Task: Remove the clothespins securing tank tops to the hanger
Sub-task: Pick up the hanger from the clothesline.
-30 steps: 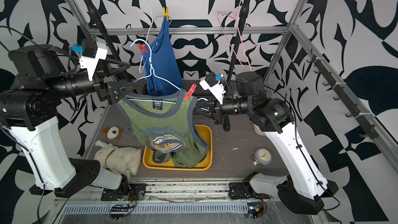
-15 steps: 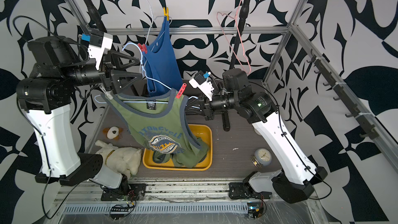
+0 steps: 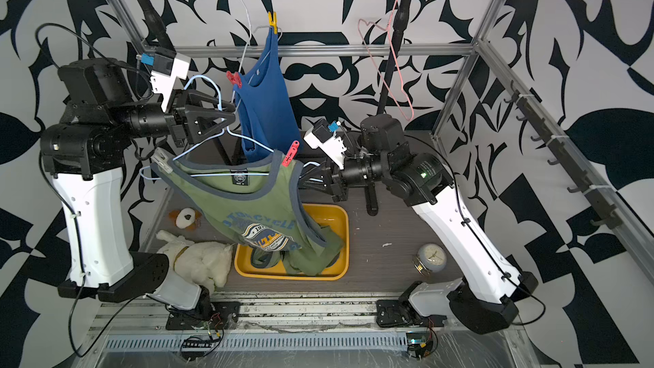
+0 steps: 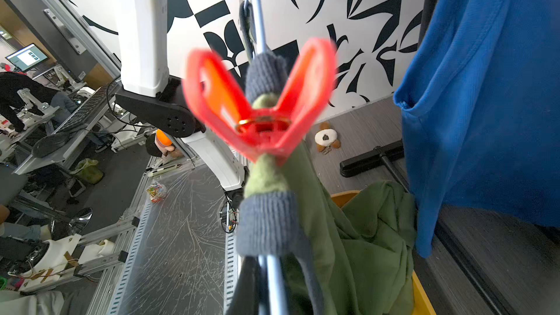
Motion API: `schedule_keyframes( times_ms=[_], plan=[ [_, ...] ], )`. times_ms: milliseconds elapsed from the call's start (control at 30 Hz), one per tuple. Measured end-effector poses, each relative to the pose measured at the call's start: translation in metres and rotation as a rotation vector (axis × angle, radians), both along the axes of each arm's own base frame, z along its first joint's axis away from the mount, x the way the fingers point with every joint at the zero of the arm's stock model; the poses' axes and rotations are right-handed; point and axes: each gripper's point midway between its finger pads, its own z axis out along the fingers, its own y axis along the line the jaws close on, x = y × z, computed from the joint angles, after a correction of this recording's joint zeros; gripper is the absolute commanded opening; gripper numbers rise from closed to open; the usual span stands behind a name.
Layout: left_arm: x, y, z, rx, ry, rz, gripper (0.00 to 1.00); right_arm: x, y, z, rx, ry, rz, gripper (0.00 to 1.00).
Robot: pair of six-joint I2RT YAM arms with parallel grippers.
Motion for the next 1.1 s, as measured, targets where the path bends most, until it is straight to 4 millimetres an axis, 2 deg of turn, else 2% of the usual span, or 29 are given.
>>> schedule_keyframes(
  times_ms=[200,300,400,567,700,833,1000,1100],
  plan=[
    [-0.008,-0.001,-0.002,-0.010,0.024,-0.024,0.00,0.003,0.001,0.002,0.005,-0.009,-0.011,0.00],
    [-0.015,0.000,-0.002,-0.006,0.009,-0.025,0.00,0.004,0.001,-0.001,0.001,-0.006,-0.014,0.01],
    [-0.022,0.002,-0.004,0.005,-0.008,-0.019,0.00,0.005,0.002,-0.004,-0.005,-0.008,-0.016,0.29],
    [-0.023,0.003,-0.017,0.035,0.016,-0.004,0.00,0.013,0.001,-0.005,-0.018,-0.055,-0.048,0.45],
    [-0.018,0.004,-0.029,0.060,0.039,0.015,0.00,0.022,-0.005,-0.011,-0.051,-0.067,-0.091,0.48],
    [-0.018,0.005,-0.032,0.070,0.042,0.021,0.00,0.027,-0.020,-0.010,-0.058,-0.072,-0.130,0.49],
    [-0.020,0.005,-0.031,0.064,0.050,0.011,0.00,0.020,-0.041,0.017,0.030,-0.110,-0.154,0.50],
    [-0.021,0.004,-0.030,0.058,0.059,0.005,0.00,0.015,-0.043,0.038,0.121,-0.114,-0.116,0.50]
  ],
)
